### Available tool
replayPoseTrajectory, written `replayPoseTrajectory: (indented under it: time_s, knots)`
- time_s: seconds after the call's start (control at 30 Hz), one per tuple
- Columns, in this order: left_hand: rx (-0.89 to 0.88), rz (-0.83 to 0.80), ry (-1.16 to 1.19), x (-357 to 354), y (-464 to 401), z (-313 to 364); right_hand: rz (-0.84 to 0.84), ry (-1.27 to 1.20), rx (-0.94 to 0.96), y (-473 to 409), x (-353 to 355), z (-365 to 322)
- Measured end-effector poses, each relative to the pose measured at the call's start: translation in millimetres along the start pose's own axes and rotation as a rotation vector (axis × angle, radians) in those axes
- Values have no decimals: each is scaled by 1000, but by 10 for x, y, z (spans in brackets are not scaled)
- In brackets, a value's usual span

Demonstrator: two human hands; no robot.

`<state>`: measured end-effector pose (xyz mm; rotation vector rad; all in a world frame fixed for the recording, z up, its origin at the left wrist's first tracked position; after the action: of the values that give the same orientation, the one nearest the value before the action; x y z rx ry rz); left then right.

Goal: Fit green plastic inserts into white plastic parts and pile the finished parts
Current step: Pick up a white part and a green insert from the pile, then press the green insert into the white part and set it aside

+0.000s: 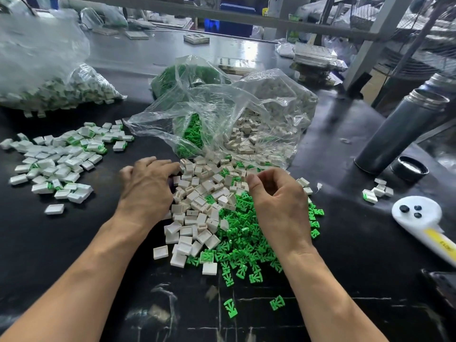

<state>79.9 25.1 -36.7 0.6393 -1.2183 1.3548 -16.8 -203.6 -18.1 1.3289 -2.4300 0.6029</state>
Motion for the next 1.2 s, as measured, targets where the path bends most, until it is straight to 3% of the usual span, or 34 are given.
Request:
replayPoseTrajectory:
  time_s: [0.13, 0.43, 0.7, 1.0, 1.2]
  knots:
    - [-13, 66, 61, 42, 14, 12, -93, 180, 14, -32, 16, -3]
    - [10, 42, 79, 57, 7, 22, -293, 397, 44, -47, 28, -7]
    - [-48, 90, 172, 82, 25, 44, -326, 535, 72, -44, -18, 39]
    - [-13, 54, 143, 66, 44, 65, -251, 482, 113, -34, -24, 3]
    - [17, 126, 509, 203, 102, 201, -176, 204, 116, -1, 24, -96]
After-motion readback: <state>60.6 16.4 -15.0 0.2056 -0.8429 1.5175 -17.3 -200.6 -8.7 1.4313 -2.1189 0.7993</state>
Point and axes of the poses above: each hand's wrist, its own y-axis away from the middle knuckle, its own x-axis out of the back of the hand, z = x × y, the point moved 5 cm from there along -y, towards the middle knuckle, and after that the axes turned 3 degrees about -x, right-handed, at the moved point
